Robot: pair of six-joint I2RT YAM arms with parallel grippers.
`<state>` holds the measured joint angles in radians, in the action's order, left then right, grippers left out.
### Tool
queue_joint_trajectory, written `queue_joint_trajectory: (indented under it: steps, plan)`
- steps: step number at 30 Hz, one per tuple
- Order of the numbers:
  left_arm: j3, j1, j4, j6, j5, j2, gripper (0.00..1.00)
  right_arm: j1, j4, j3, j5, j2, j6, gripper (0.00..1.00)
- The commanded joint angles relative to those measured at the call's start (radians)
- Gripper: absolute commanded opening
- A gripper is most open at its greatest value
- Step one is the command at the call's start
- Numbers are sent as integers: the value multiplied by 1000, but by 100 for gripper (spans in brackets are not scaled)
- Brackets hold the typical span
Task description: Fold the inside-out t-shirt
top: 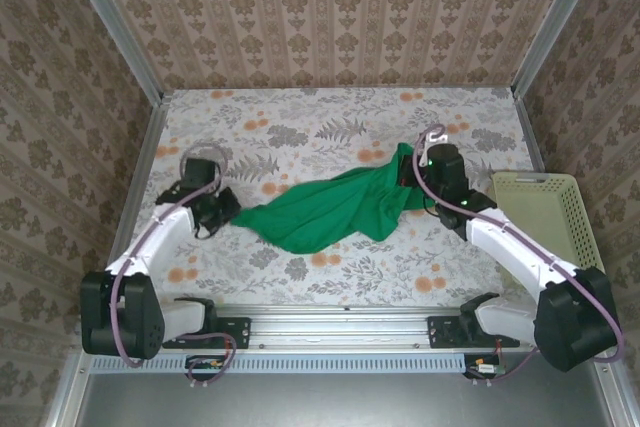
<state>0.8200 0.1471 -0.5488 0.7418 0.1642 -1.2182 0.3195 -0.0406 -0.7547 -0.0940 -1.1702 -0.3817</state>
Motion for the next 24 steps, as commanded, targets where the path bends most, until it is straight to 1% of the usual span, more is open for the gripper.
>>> queue_joint_trajectory:
  steps: [1, 5, 8, 11, 13, 16, 19, 21, 24]
  plan:
    - [186, -17, 74, -74, 39, 18, 0, -36, 103, -106, 43, 63, -20, 0]
    - [368, -28, 84, -111, 96, 20, 0, -48, 188, -228, 69, 119, 18, 0]
    - [501, -49, 74, -128, 132, 35, 0, -64, 276, -357, 94, 149, 56, 0]
    - [619, -62, 74, -148, 161, 87, 0, -71, 342, -487, 111, 192, 97, 0]
    - [667, -62, 77, -169, 165, 156, 0, -70, 373, -563, 172, 236, 123, 0]
    - [666, -62, 90, -194, 115, 278, 0, -71, 403, -638, 260, 305, 130, 0]
    - [630, -62, 103, -219, 75, 344, 0, -70, 401, -653, 269, 342, 129, 0]
    - [626, -62, 69, -238, 29, 324, 0, -70, 414, -650, 230, 323, 133, 0]
    - [658, -63, -61, -241, -61, 201, 0, -73, 474, -660, 146, 218, 142, 0]
